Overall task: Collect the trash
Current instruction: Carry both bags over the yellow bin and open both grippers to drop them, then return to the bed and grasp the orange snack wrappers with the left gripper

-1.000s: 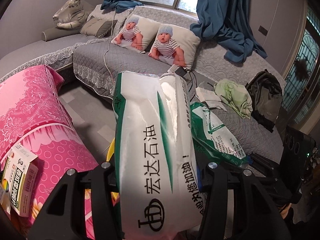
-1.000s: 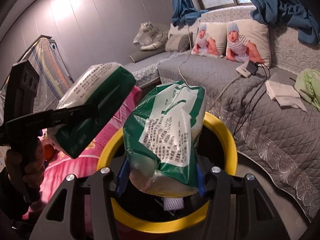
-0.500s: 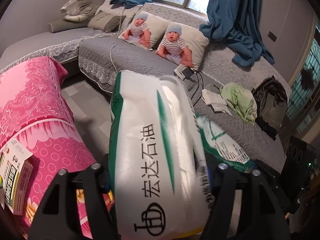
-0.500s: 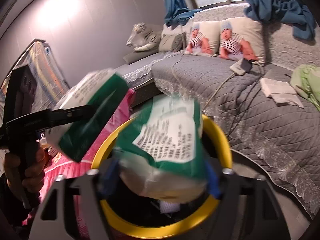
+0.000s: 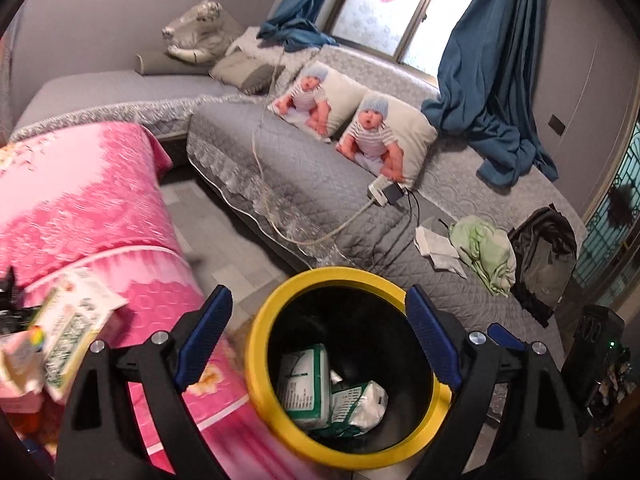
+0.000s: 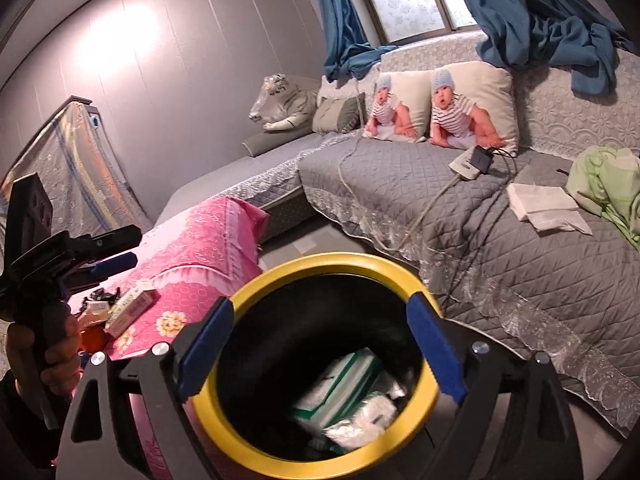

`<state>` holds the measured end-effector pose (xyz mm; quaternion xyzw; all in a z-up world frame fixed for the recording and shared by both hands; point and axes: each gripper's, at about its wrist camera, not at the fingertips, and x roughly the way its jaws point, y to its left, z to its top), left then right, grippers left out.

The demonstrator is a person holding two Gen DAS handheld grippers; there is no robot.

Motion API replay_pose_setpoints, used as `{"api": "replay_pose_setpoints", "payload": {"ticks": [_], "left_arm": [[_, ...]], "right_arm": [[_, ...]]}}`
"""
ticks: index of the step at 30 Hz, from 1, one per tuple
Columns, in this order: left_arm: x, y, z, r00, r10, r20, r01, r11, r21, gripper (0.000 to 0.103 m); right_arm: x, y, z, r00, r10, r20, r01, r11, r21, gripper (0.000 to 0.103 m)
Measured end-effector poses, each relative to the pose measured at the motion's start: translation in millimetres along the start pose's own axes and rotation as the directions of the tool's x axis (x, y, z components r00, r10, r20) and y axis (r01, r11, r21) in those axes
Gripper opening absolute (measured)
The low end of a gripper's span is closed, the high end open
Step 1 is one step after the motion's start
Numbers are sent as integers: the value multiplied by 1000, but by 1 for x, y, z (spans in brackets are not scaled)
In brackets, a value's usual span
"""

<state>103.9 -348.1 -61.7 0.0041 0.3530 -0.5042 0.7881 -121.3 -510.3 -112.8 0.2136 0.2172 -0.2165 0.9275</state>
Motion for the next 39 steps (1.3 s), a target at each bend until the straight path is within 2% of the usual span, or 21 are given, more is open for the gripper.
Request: {"api": "replay_pose_setpoints", "payload": {"ticks": [3,7,9,12,16,17,20,23,25,28,30,32,36,37,39], "left_arm": [[-36,10,0,999,7,47,-6,1000,-4,84],[-99,37,-7,987,71,146,-72,997,3,84],[-130,51,-14,973,131,189,-134,991,1,85],[-176,74,-31,938,246,243,-252,968,-9,86],[-230,101,-62,878,406,254,-404,913,-59,87],[-244,111,-75,858,452,243,-441,892,-99,88],[-275,136,-111,820,539,195,-500,839,-213,89],[-290,154,-144,777,620,110,-575,769,-279,89],[-294,163,-161,763,643,62,-599,740,-305,89],[-295,182,-179,746,666,3,-627,704,-332,88],[-293,192,-183,740,672,-14,-636,693,-340,88],[-289,199,-182,744,668,-19,-633,694,-343,88],[-274,201,-178,757,653,-25,-627,716,-306,86],[-268,202,-177,756,654,-31,-633,718,-291,84],[-262,206,-175,758,651,-46,-635,720,-281,72]], "right_arm": [[0,13,-1,1000,26,9,-25,1000,-9,86],[3,36,0,997,83,1,-83,996,-42,87],[7,50,2,994,113,-10,-113,992,-63,87],[14,73,2,987,160,-28,-162,982,-92,88],[27,112,-1,971,229,-64,-236,961,-141,88],[30,121,-1,967,244,-73,-253,955,-154,88],[38,150,-4,955,282,-95,-296,934,-199,88],[45,177,-7,941,315,-125,-337,910,-242,88],[48,192,-8,932,334,-141,-361,893,-268,88],[49,210,-10,926,346,-151,-377,875,-304,88],[48,218,-11,923,351,-156,-384,864,-325,88],[46,224,-13,923,349,-159,-384,856,-346,88],[42,224,-16,927,340,-158,-375,851,-368,88],[41,222,-16,928,338,-156,-372,852,-369,88],[42,220,-16,927,338,-160,-374,854,-362,88]]}}
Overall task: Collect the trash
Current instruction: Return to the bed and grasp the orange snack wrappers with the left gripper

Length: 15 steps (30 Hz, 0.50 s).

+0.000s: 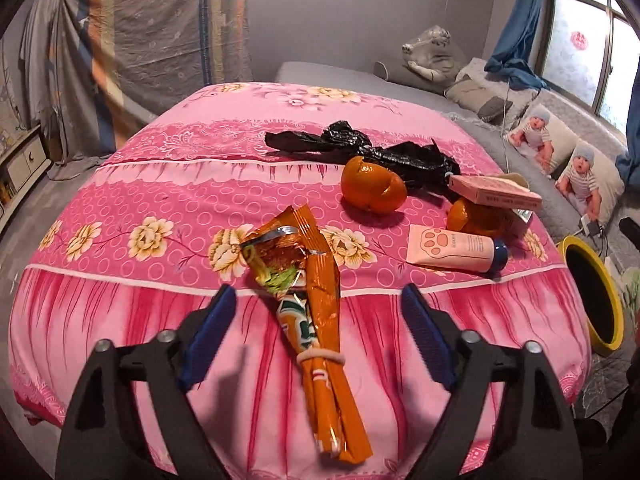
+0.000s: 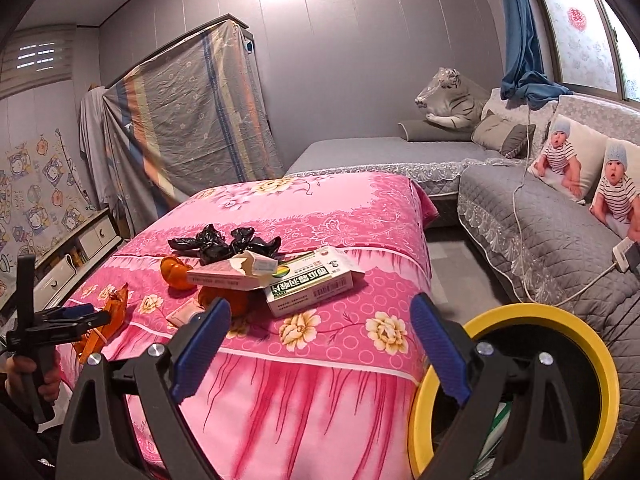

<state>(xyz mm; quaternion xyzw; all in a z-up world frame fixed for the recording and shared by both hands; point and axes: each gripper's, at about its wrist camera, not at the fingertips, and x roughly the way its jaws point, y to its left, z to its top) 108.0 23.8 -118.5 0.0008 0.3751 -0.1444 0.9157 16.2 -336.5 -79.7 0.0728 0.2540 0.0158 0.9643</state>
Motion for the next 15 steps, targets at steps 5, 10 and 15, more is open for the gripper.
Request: {"api": "replay_pose_setpoints", "payload": {"ticks": [5,10,15], "left_arm": [[16,4,1,999,30,-43,-30,1000,-2,39],[11,10,-1,999,24,-25,-24,1000,-11,31],[-14,16,1,998,-24,55,25,999,-25,30]], "right_arm": [[-1,-5,0,1000,21,-4,-21,1000,16,88],[-4,2,5,995,101,25,-101,995,7,89],[-12,40,17,977,200,76,-188,973,-135,93]]}}
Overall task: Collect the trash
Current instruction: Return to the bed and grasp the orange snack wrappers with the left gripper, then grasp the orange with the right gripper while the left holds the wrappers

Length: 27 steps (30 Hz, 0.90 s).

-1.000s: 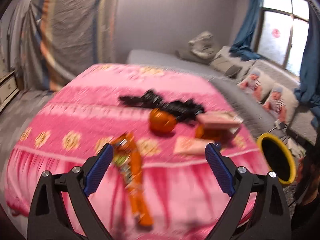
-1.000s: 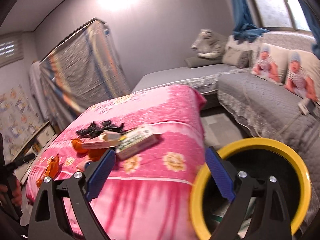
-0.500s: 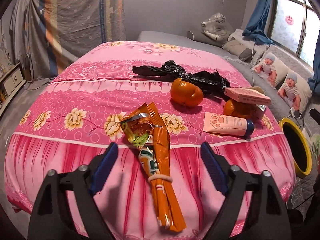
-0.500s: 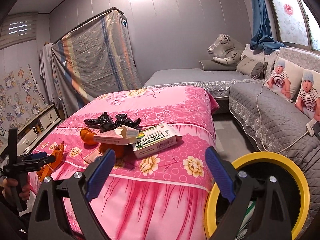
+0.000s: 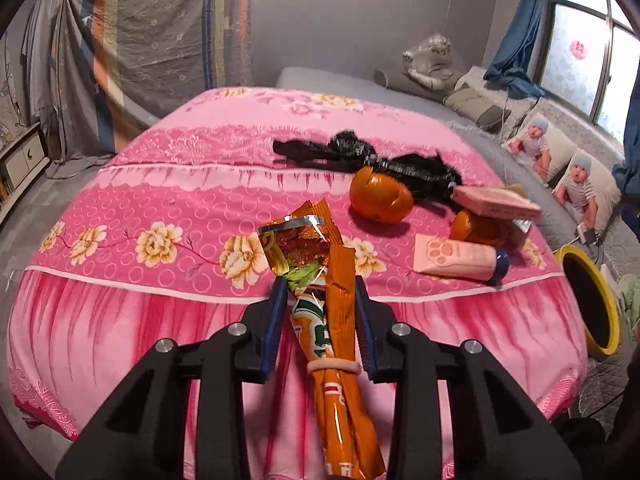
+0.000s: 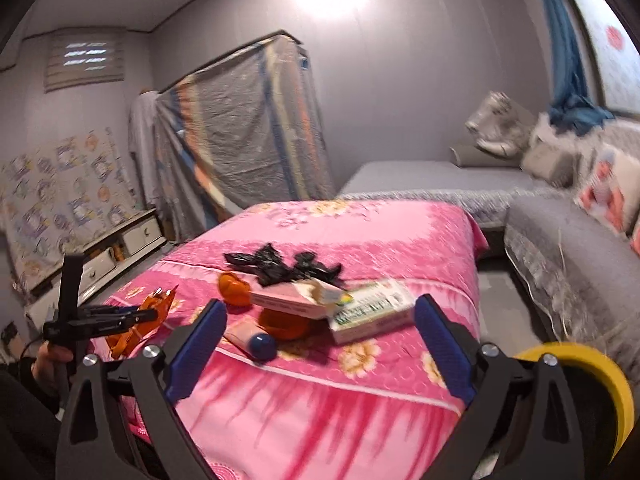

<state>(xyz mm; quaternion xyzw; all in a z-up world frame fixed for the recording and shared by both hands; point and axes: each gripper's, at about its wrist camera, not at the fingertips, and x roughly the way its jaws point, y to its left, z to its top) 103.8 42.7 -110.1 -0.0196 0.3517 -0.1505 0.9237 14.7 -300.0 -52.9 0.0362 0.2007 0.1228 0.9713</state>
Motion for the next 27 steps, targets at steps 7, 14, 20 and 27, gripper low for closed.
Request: {"api": "replay_pose_setpoints", "payload": {"ticks": [7,14,20,27], "left_arm": [[-31,19,6,993,-23,118,34,995,-94,30],[-41,33,9,985,-35,167,58,989,-137,30],[-36,44,9,983,-54,175,83,983,-164,30],[-33,61,7,983,-47,178,82,977,-198,30]], "right_arm": [[49,65,2,995,84,-46,-92,973,-210,93],[123,114,6,974,151,-166,-196,933,-301,83],[199,139,13,943,163,-291,-257,911,-321,76],[271,133,10,897,117,-425,-238,940,-244,62]]}}
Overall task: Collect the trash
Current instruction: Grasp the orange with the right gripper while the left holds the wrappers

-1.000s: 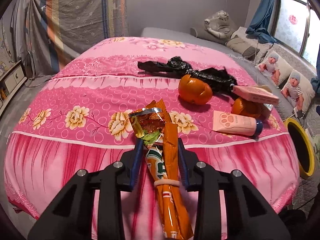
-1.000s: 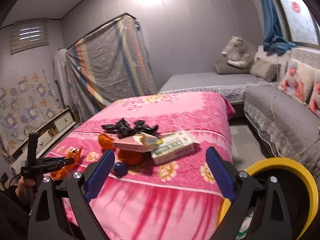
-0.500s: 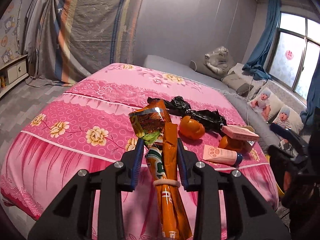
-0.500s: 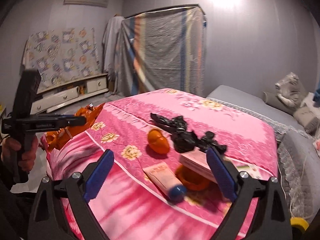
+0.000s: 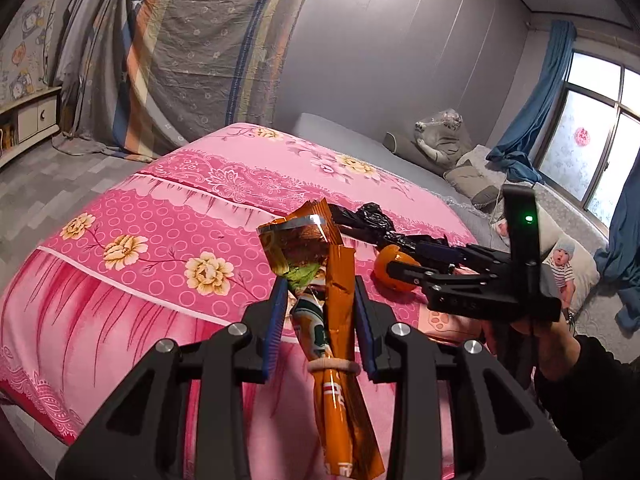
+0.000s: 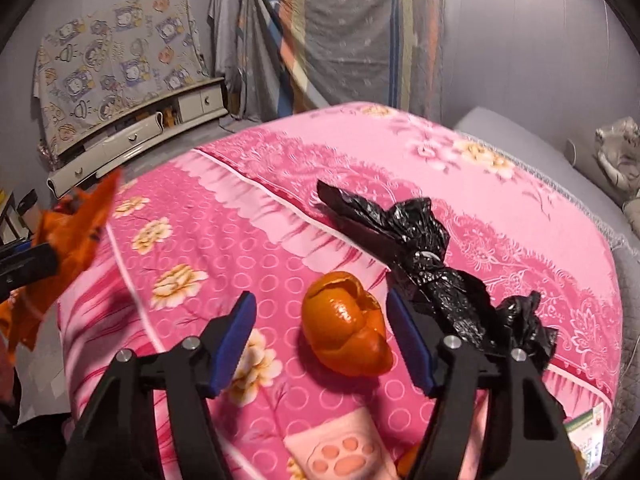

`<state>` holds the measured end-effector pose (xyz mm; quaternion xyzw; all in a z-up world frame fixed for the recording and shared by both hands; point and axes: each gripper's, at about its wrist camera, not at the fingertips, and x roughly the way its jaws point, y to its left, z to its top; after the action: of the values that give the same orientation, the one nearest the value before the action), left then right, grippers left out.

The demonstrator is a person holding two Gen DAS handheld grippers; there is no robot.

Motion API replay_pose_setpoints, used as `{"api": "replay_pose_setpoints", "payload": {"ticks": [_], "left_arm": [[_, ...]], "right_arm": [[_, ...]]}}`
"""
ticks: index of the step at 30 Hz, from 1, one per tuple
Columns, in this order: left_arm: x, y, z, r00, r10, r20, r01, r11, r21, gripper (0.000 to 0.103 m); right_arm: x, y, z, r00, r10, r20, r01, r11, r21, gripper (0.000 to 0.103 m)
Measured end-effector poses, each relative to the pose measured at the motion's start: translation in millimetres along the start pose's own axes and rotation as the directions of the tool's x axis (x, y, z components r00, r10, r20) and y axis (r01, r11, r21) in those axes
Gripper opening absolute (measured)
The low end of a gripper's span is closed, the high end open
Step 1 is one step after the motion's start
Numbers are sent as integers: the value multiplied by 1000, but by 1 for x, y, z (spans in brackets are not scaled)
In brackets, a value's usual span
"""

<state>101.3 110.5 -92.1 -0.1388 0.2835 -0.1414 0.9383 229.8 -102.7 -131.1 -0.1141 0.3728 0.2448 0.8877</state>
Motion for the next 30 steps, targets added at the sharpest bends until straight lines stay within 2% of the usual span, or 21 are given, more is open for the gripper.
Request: {"api": "replay_pose_setpoints", "payload": {"ticks": [3,7,14,19,23,26,30], "left_arm": [[1,6,0,1000,5,-1,-5,1000,-12,30],[2,11,1,1000,10,-1,-10,1000,-19,30],[-2,4,3,1000,18,14,-18,1000,2,30],[-4,-11,7,999,28,20,-29,998,56,30],[-3,-29,15,1000,-1,26,-1,995,98,30],[0,-54,24,998,-41,36,35,987,155,30],[5,-94,39,992,-122,43,109,967,229,30]], "right_arm": [[16,-7,-1,999,3,-43,-2,1000,29,56],[22,-12,-3,997,24,-68,-21,998,52,40],[9,-22,0,992,117,-53,-109,985,136,31],[-26,-19,5,984,175,11,-175,972,155,30],[-71,-26,5,974,209,87,-222,958,182,30],[-109,-34,2,970,187,155,-216,957,193,30],[-166,-56,-9,961,112,253,-170,960,223,30]]}}
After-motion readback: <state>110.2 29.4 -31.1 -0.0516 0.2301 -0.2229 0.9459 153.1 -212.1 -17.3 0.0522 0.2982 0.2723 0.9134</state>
